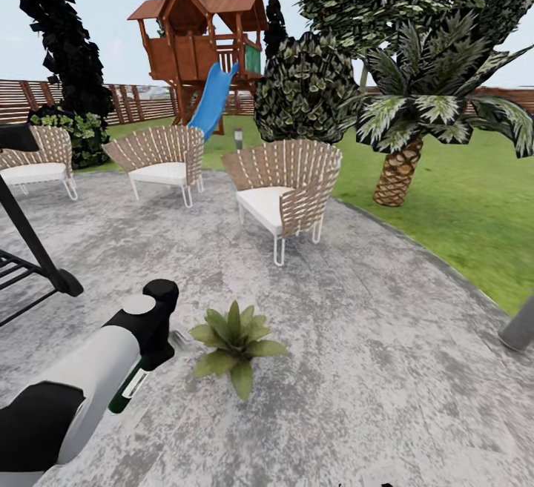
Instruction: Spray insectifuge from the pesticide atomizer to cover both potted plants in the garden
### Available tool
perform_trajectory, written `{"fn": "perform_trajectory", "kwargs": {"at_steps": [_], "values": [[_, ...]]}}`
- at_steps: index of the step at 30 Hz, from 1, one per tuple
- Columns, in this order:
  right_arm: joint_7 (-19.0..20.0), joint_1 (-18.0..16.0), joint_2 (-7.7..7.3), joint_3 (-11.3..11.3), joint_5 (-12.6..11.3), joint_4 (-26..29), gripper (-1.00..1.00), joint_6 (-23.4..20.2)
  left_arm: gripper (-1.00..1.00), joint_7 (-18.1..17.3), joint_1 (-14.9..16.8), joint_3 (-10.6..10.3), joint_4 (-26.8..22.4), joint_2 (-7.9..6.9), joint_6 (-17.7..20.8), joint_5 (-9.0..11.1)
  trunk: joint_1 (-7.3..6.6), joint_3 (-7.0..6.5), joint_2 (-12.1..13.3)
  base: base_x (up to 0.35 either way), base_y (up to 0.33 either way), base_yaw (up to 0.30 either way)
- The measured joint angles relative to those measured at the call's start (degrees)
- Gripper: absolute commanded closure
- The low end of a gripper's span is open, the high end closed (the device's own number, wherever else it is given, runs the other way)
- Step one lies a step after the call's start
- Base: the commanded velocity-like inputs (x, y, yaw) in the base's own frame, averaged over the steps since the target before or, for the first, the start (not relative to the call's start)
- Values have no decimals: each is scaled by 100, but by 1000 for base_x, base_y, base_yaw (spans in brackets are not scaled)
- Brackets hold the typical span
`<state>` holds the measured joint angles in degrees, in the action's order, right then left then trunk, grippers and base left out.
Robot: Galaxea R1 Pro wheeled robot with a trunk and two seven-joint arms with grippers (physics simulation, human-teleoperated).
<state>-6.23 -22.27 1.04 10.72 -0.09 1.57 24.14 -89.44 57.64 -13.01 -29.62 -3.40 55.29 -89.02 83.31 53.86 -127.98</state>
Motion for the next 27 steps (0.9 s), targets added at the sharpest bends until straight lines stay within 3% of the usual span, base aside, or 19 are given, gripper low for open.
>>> {"fn": "perform_trajectory", "kwargs": {"at_steps": [6,10,20,24,27], "values": [[-1,-1,0,-3,7,-1,-100,1,100,-1,-196,-13,2,220,-29,-1,3,1,0,39,21,0],[0,-1,0,5,8,-1,-100,1,100,-1,-642,-19,-1,236,-51,-10,3,1,0,0,0,-2],[-1,0,-1,2,8,1,-100,1,100,1,-724,-176,-2,267,-26,-15,3,0,0,0,0,-254],[0,2,0,2,3,-1,-100,1,100,-1,-743,-183,-2,274,-10,-11,3,0,0,0,0,-75],[-1,-1,0,5,4,-2,-100,2,100,1,-953,-201,-4,333,12,21,3,1,0,0,0,-6]]}}
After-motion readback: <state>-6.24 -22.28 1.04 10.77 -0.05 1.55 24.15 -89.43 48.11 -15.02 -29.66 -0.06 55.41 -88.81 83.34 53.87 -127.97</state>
